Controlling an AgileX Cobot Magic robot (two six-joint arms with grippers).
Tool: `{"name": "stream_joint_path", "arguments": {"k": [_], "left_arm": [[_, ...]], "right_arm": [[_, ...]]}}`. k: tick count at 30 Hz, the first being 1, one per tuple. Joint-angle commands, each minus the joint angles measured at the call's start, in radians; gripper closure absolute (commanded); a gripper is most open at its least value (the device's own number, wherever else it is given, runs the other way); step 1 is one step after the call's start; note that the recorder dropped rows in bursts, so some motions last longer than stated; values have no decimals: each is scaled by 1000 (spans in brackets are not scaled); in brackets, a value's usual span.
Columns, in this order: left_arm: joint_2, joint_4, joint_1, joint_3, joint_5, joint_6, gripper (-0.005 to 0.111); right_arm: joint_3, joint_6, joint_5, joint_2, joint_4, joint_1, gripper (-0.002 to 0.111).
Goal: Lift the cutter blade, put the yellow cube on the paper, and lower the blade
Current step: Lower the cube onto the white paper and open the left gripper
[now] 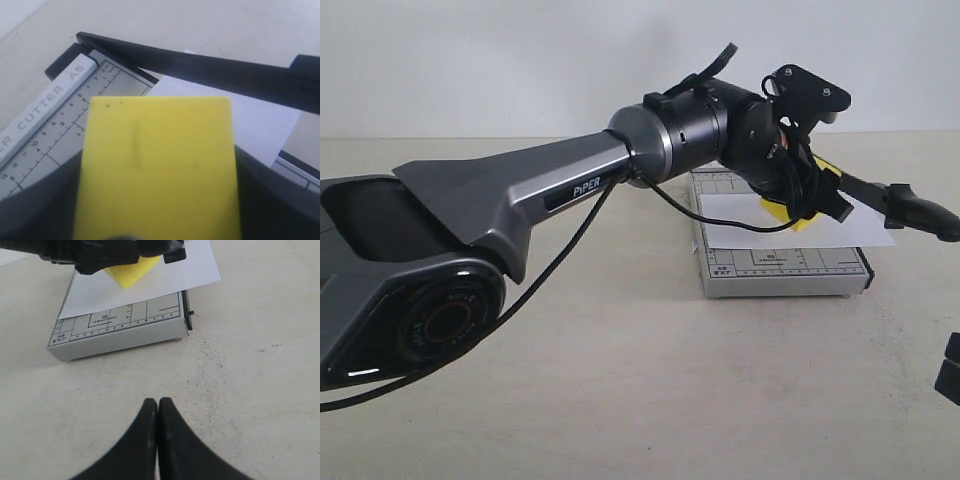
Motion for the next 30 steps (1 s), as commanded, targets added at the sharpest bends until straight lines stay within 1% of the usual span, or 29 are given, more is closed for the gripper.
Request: {"name": "stream_joint_path", "arguments": {"k": [1,11,13,16,22,24,27,30], "left_arm": [[-7,-11,0,-7,-20,3,102],[-7,3,0,-7,-20,3,102],[-7,8,0,-7,-18,3,100],[-7,8,0,-7,-18,3,87],[-7,8,0,-7,-18,3,45],[-7,8,0,-7,-18,3,34],[-7,8,0,-7,-18,3,26],[-7,8,0,-7,-18,3,26]], "right_arm": [[-1,9,-5,-1,-7,0,109],[-1,20,-5,-1,-22,0,109],[-1,20,-13,-1,-22,0,109],[-1,20,-13,-1,-22,0,109],[-1,21,-12,-1,-24,0,109],[-1,21,-12,-1,-24,0,109],[-1,21,-12,-1,-24,0,109],[-1,21,-12,-1,-26,0,109]]}}
